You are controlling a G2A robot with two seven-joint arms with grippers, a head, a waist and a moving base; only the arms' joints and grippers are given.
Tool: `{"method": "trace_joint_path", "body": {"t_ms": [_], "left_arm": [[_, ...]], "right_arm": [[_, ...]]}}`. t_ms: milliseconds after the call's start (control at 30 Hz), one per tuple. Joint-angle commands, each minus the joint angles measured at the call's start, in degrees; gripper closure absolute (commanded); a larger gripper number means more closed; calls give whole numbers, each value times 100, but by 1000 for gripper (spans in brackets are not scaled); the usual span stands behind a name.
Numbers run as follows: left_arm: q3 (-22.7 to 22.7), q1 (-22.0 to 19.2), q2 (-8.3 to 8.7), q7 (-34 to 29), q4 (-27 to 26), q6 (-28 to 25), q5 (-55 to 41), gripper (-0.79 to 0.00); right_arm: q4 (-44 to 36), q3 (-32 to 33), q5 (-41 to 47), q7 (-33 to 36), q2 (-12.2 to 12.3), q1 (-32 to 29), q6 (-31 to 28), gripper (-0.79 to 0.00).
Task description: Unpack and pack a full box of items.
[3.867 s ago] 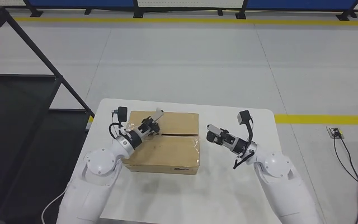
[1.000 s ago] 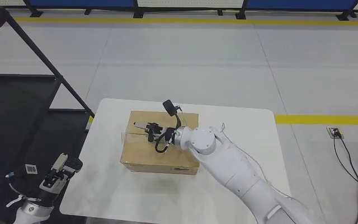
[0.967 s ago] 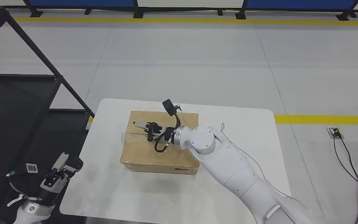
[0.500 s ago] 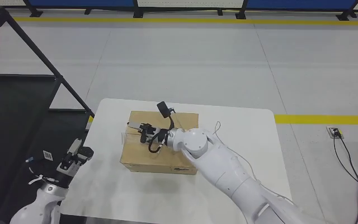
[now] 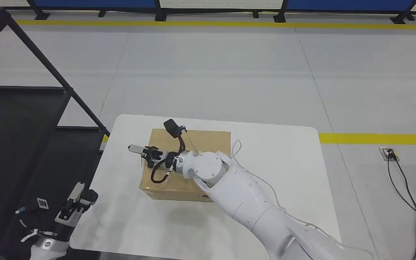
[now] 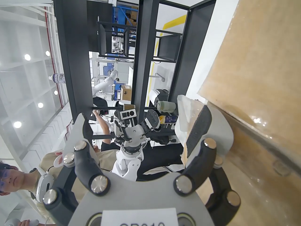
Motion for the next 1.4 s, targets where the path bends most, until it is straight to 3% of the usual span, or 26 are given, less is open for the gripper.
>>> {"method": "trace_joint_path", "body": {"t_ms": [0, 200, 767, 1067, 1367], "left_arm": [[-25, 153, -8, 24, -70, -89, -15, -785], [-51, 418, -27, 43, -69, -264, -85, -785], [-216, 556, -30, -158, 314, -414, -589, -785], [-181, 432, -17, -314, 360, -381, -559, -785], [-114, 354, -16, -317, 352, -333, -482, -785]], "right_arm": [[118, -32, -40, -48, -96, 44, -37, -785], [395, -105, -168, -239, -355, 132, -81, -785], [1134, -344, -841, -838, -1050, 376, 318, -785], [1266, -278, -998, -676, -1075, 432, 385, -785], [1405, 169, -575, -271, -992, 546, -271, -785]]}}
